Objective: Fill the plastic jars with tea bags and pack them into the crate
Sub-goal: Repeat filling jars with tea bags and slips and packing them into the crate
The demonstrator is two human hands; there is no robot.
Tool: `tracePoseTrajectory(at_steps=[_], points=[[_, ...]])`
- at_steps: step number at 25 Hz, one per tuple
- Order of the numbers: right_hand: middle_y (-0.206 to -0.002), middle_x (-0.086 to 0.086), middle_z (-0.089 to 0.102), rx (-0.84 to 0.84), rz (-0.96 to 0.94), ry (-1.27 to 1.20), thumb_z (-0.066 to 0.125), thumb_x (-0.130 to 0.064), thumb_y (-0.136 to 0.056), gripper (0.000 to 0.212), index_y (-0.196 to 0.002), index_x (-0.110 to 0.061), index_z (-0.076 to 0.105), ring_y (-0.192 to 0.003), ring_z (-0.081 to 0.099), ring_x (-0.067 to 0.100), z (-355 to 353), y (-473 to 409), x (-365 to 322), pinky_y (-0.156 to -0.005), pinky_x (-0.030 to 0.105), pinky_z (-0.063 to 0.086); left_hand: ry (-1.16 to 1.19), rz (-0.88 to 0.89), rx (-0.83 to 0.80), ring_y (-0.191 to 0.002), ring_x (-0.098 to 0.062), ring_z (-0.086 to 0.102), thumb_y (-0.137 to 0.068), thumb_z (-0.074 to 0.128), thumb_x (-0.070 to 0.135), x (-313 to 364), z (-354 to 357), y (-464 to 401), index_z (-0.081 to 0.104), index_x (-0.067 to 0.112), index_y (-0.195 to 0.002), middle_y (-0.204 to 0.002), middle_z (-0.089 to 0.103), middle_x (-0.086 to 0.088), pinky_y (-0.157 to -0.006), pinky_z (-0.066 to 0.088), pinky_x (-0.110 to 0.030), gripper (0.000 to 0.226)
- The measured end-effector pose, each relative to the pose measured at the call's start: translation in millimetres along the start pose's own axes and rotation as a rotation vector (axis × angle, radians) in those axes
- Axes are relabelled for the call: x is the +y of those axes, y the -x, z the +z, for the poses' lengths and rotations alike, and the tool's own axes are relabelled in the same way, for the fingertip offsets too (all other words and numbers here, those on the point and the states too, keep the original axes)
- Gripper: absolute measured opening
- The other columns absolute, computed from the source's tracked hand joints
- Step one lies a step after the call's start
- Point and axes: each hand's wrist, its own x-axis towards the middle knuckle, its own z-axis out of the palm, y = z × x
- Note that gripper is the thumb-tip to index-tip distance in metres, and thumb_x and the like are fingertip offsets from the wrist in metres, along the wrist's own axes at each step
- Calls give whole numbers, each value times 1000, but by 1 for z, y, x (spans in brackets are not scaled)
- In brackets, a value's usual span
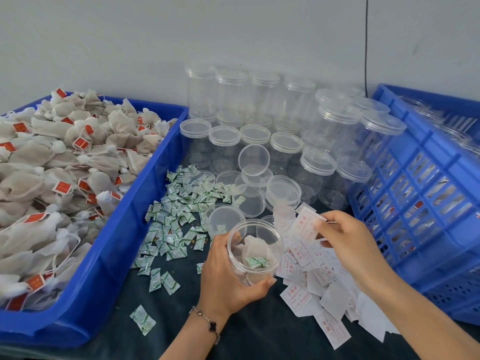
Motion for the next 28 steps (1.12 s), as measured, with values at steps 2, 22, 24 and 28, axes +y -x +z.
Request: tracePoseTrajectory(at_steps=[2, 22, 24, 28], points=[[-83, -7, 72, -154, -8, -255, 58, -23, -91, 12, -90, -21, 70, -82, 66, 6, 5, 11, -17, -71, 22, 53, -5, 4, 5, -99, 5, 53, -53, 73, 61, 0, 1, 0, 48, 10, -116, -107, 56, -3, -79, 46, -8, 84], [-126, -37, 42, 29, -505, 187, 43, -66, -83, 33, -106, -48, 59, -114, 48, -11, -92, 58, -50, -87, 8, 42, 152, 291, -165, -94, 1, 62, -56, 64, 81, 126, 32, -69, 44, 46, -115, -105, 60, 18, -73, 52, -22, 71], [-126, -39, 43, 88, -540, 221, 44, -66, -81, 35, -108, -48, 57, -112, 48, -18, -140, 69, -69, -82, 1, 41, 315, 327, -241, -95, 1, 64, -54, 71, 73, 172, 50, -90, 47, 50, -112, -107, 62, 21, -75, 51, -17, 67], [-90, -6, 71, 257, -588, 356, 53, -62, -79, 31, -96, -40, 66, -75, 70, 26, -234, 61, -118, -65, 45, 59, 460, 370, -399, -82, 0, 68, -51, 72, 71, 262, 88, -139, 47, 42, -101, -98, 67, 20, -64, 52, -14, 63]])
